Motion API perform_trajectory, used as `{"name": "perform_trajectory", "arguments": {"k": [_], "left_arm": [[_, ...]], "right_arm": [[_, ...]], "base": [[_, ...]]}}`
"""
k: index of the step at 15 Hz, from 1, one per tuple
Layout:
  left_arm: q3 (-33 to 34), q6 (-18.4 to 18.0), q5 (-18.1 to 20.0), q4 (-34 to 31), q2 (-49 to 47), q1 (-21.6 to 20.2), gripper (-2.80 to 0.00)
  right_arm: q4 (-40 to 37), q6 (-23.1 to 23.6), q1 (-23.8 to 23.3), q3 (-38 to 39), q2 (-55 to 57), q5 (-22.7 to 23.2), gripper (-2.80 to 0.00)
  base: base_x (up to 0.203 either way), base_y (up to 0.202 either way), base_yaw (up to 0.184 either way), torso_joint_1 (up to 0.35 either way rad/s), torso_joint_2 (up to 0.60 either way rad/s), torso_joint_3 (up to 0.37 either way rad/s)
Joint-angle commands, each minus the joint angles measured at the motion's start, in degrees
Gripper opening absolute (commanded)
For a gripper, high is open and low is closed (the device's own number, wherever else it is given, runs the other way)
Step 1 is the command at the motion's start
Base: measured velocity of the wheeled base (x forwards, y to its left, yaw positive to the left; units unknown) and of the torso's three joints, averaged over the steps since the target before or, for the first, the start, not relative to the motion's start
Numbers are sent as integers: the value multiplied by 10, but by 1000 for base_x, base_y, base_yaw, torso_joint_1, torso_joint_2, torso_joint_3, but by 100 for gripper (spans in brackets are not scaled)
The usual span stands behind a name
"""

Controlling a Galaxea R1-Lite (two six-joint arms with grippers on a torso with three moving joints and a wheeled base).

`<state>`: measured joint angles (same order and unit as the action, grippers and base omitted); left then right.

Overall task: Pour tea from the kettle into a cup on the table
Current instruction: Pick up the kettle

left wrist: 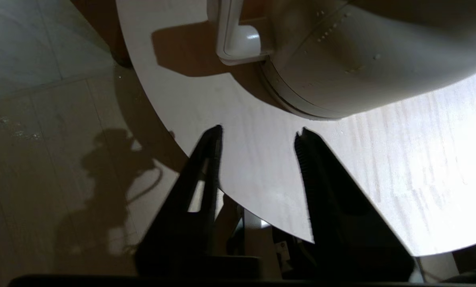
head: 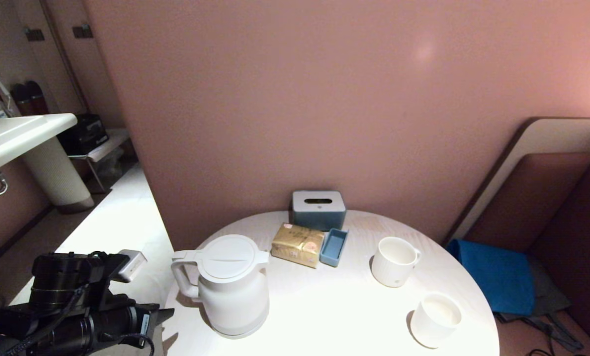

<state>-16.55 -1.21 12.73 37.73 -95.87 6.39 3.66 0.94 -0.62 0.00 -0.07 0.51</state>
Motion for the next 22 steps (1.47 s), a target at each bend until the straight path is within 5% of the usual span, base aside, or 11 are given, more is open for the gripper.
{"name": "perform_trajectory", "arguments": {"k": [1, 5, 12, 22], "left_arm": [[3, 0, -5, 14, -13, -1, 0], [19, 2, -27, 126, -66, -1, 0], [132, 7, -54, 518, -244, -1, 0], [80, 56, -82, 522, -243, -1, 0]], "right_arm": [[1, 0, 0, 0, 1, 0, -280], [0, 0, 0, 0, 1, 0, -280], [1, 0, 0, 0, 1, 0, -280], [0, 0, 0, 0, 1, 0, -280]], "base": [[0, 0, 0, 0, 0, 0], [0, 0, 0, 0, 0, 0], [0, 0, 0, 0, 0, 0], [0, 0, 0, 0, 0, 0]]}}
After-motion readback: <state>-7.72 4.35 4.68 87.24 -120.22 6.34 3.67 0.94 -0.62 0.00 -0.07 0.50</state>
